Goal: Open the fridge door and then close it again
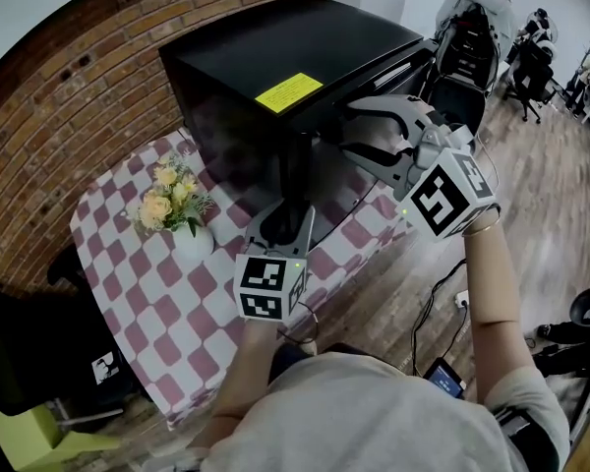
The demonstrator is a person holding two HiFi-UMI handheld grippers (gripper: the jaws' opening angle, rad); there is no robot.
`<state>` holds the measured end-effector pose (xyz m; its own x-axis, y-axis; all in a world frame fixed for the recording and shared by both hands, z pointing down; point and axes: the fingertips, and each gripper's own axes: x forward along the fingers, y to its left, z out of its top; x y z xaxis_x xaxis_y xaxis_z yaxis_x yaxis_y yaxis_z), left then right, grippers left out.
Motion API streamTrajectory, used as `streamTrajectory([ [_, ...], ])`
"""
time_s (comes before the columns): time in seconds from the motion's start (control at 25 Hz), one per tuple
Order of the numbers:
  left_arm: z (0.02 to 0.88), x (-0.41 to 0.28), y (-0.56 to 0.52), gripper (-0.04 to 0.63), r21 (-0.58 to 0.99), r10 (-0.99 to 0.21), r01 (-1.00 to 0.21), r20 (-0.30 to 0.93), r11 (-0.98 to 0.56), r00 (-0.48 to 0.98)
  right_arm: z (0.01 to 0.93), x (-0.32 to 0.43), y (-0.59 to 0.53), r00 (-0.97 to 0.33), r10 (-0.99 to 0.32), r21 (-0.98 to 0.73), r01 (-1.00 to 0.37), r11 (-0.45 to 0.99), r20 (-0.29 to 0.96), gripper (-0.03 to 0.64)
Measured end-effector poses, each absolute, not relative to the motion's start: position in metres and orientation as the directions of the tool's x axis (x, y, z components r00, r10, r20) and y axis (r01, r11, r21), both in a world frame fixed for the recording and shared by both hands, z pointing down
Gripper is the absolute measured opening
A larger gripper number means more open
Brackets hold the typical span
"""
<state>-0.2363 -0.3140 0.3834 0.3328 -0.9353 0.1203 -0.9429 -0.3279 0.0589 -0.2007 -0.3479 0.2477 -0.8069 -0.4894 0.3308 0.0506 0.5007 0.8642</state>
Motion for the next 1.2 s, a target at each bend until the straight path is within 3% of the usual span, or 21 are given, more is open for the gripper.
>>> streamTrajectory([
  [0.48,0.382,-0.233,-0.312,0.124,0.049,-0.927,-0.936,0.133,-0.348,0.351,0.245,-0.196,-0.346,-0.806,-0.485,0.859,0.057,0.508,0.340,0.197],
  [1.2,0.383,-0.220,-0.308,0.133,0.086,-0.975,-0.980,0.115,-0.179,0.188,0.243,-0.184,-0.340,-0.862,-0.380,0.852,0.106,0.513,0.336,0.156],
])
